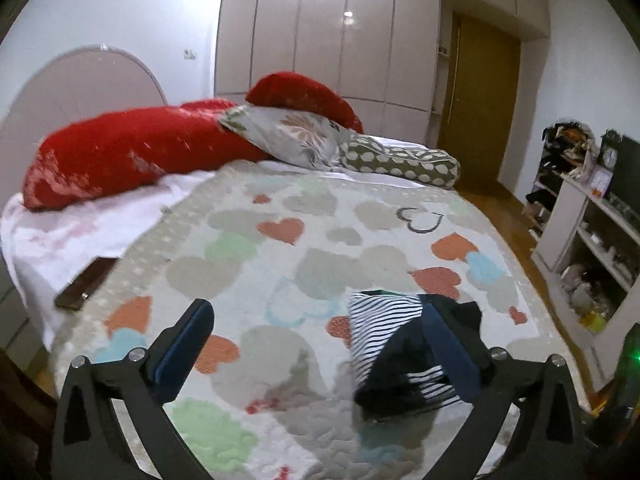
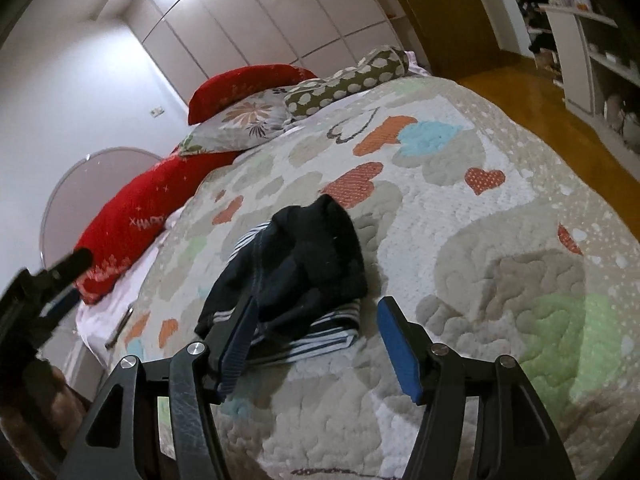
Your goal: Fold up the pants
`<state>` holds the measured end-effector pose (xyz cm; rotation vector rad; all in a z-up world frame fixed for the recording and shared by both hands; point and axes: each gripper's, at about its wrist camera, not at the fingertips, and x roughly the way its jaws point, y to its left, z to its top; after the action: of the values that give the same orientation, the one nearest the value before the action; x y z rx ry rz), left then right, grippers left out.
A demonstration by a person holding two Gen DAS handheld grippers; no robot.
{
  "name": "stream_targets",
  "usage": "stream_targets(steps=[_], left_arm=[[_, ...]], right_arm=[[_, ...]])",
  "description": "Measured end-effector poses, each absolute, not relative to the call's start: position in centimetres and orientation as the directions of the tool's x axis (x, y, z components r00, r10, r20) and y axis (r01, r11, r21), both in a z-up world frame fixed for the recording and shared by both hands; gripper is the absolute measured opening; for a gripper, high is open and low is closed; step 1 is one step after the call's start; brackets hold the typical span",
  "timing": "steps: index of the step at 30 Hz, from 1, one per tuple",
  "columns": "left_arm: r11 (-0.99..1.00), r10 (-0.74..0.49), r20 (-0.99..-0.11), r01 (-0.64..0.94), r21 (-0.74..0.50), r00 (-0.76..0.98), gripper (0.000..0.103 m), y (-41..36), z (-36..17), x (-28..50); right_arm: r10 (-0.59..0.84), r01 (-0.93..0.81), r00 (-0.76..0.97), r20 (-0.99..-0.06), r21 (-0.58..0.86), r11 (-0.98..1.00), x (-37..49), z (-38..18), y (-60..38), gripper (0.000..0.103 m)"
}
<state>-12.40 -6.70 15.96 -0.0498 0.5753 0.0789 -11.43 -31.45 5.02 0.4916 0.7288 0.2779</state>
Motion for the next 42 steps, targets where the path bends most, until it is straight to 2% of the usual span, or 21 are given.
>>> stream_targets(steps=[6, 10, 42], left_arm=[[0.999, 0.025, -0.621, -0.044, -0.015, 0.783, 0.103, -7.3, 14.7, -12.3], [1.000, 0.007, -0.660, -0.011, -0.001, 0.751, 0.103, -8.0, 13.4, -12.3], [0.998, -0.061, -0.740, 0.017, -0.067, 0.669, 0.103, -8.2, 11.5, -11.5]], right_arm=[[0.366, -0.103, 0.721, -0.588, 0.431, 0.896, -12.1, 5.7, -29.6, 0.070], [0.360, -0.087, 0.704, -0.612, 0.429, 0.899, -11.9, 5.2, -29.3, 0.070], [0.326, -0.033, 0.672, -0.665, 0.412, 0.910, -11.8, 4.1, -29.5, 0.070]])
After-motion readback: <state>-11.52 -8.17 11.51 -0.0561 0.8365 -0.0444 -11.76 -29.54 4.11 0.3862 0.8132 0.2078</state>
